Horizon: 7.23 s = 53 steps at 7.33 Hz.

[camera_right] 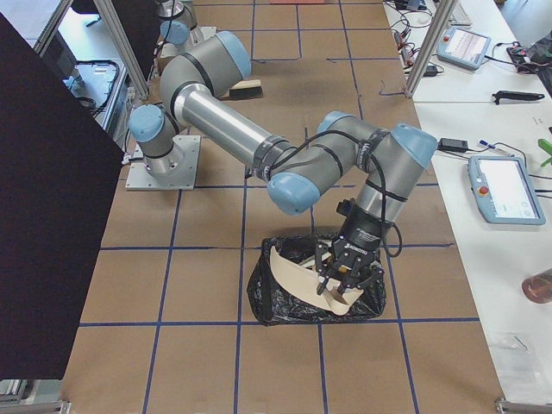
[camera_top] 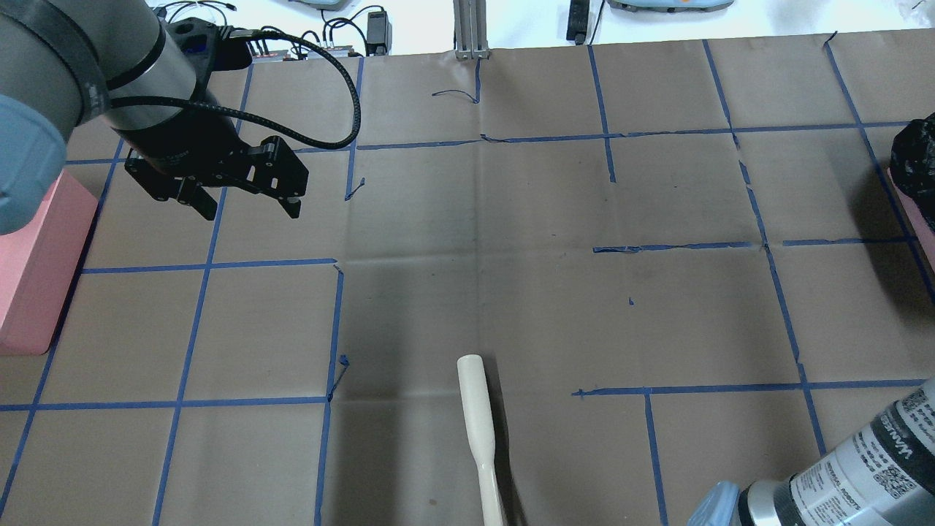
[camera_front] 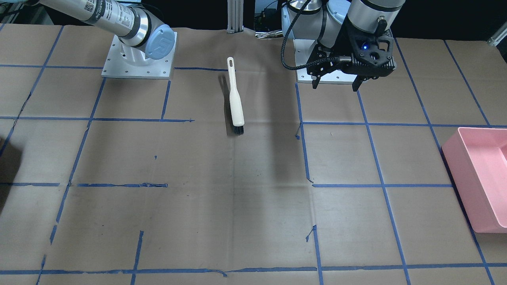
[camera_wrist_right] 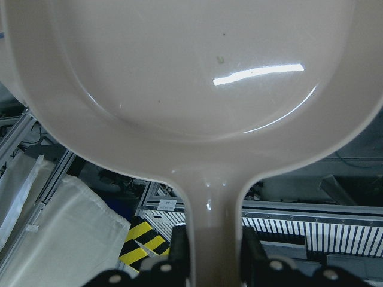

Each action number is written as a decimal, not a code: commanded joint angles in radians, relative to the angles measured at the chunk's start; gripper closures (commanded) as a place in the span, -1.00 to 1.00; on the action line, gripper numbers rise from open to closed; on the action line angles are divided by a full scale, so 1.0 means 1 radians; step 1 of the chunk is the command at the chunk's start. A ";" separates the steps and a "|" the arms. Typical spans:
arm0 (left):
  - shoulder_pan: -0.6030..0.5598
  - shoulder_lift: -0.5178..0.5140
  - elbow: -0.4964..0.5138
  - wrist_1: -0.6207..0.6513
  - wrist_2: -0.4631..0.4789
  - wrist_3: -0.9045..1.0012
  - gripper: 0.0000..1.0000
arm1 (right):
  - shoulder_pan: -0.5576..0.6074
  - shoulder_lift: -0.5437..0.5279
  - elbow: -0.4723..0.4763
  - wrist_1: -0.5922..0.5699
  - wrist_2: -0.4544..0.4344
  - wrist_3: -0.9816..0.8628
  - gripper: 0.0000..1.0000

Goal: Sweep and dump trash in nearest bin
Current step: 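Tip the dustpan over the dark bin with the right gripper, then carry the empty dustpan back over the table with the right gripper, then lower the dustpan onto the table with the right gripper, then open the right gripper and lift it off the dustpan handle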

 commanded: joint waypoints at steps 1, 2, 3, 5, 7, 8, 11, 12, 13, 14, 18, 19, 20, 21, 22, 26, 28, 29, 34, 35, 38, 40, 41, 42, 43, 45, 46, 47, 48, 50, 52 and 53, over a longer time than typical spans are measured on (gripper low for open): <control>0.000 0.001 0.000 0.000 0.000 0.000 -1.00 | -0.001 -0.100 0.010 0.148 0.128 0.022 0.90; 0.000 0.001 0.000 0.000 0.000 0.000 -1.00 | -0.001 -0.127 0.019 0.205 0.133 0.060 0.90; 0.000 0.001 0.000 0.000 0.000 0.000 -1.00 | -0.001 -0.147 0.051 0.215 0.136 0.068 0.90; 0.000 0.001 0.000 0.000 0.000 0.000 -1.00 | 0.002 -0.308 0.263 0.213 0.169 0.164 0.90; 0.000 0.001 -0.002 0.000 0.000 0.000 -1.00 | 0.010 -0.483 0.522 0.099 0.290 0.261 0.90; 0.000 0.001 -0.002 0.000 0.000 0.000 -1.00 | 0.010 -0.529 0.596 0.089 0.383 0.344 0.90; 0.000 0.001 -0.002 0.000 0.000 -0.002 -1.00 | 0.114 -0.545 0.643 0.092 0.484 0.630 0.90; 0.000 0.001 -0.002 0.000 0.000 -0.002 -1.00 | 0.177 -0.546 0.655 0.093 0.486 0.742 0.90; 0.000 0.001 -0.002 0.000 0.000 -0.002 -1.00 | 0.235 -0.549 0.671 0.100 0.486 0.854 0.90; 0.000 0.001 -0.002 0.000 0.000 -0.002 -1.00 | 0.296 -0.549 0.683 0.104 0.534 1.004 0.90; 0.000 0.001 -0.002 0.000 0.000 -0.002 -1.00 | 0.597 -0.533 0.708 0.100 0.674 1.588 0.89; -0.001 0.002 -0.002 0.000 0.000 -0.002 -1.00 | 0.666 -0.514 0.715 0.091 0.706 1.715 0.89; -0.002 0.002 -0.002 0.000 0.002 -0.002 -1.00 | 0.732 -0.508 0.720 0.089 0.713 1.799 0.89; -0.003 0.004 -0.002 -0.002 0.000 -0.005 -1.00 | 0.799 -0.490 0.729 0.066 0.757 1.917 0.89; -0.003 0.002 -0.002 -0.002 0.000 -0.005 -1.00 | 0.871 -0.455 0.731 0.001 0.791 2.057 0.89; -0.002 0.004 -0.002 -0.002 0.003 0.000 -1.00 | 1.102 -0.235 0.728 -0.320 0.776 2.396 0.89; -0.003 0.004 -0.003 -0.003 0.021 -0.002 -1.00 | 1.142 -0.182 0.731 -0.334 0.776 2.435 0.89; -0.003 0.002 -0.003 -0.006 0.023 -0.002 -1.00 | 1.162 -0.157 0.732 -0.344 0.776 2.481 0.89; -0.003 0.004 -0.003 -0.006 0.021 -0.005 -1.00 | 1.184 -0.118 0.744 -0.426 0.710 2.520 0.89; -0.003 0.002 -0.003 -0.005 0.021 -0.008 -1.00 | 1.175 -0.118 0.746 -0.454 0.711 2.517 0.89; -0.005 0.002 -0.002 -0.002 0.021 -0.012 -1.00 | 1.150 -0.102 0.748 -0.451 0.725 2.517 0.88; -0.003 0.002 -0.002 -0.002 0.021 -0.012 -1.00 | 1.156 -0.088 0.741 -0.453 0.726 2.515 0.87; -0.003 0.002 -0.002 -0.002 0.021 -0.011 -1.00 | 1.154 -0.086 0.741 -0.453 0.726 2.515 0.87; -0.003 0.002 -0.002 -0.002 0.021 -0.012 -1.00 | 1.153 -0.086 0.740 -0.453 0.729 2.514 0.78; -0.003 0.002 -0.002 -0.002 0.021 -0.012 -1.00 | 1.150 -0.085 0.731 -0.457 0.733 2.511 -0.05; -0.003 0.002 -0.002 -0.002 0.021 -0.012 -1.00 | 1.142 -0.086 0.729 -0.459 0.733 2.506 -0.99; -0.003 0.002 -0.002 -0.002 0.021 -0.012 -1.00 | 1.138 -0.095 0.728 -0.459 0.733 2.506 -0.99; -0.003 0.002 -0.002 -0.002 0.021 -0.012 -1.00 | 1.128 -0.112 0.718 -0.454 0.730 2.504 -0.99; -0.003 0.002 -0.002 -0.003 0.021 -0.012 -1.00 | 1.127 -0.129 0.699 -0.444 0.728 2.504 -0.99; -0.003 0.002 -0.002 -0.003 0.021 -0.011 -1.00 | 1.086 -0.199 0.697 -0.361 0.726 2.494 -0.99; -0.005 0.004 -0.003 -0.005 0.021 -0.012 -1.00 | 1.008 -0.300 0.701 -0.213 0.720 2.387 -0.99; -0.003 0.005 -0.003 -0.006 0.021 -0.011 -1.00 | 0.953 -0.359 0.705 -0.127 0.716 2.306 -0.99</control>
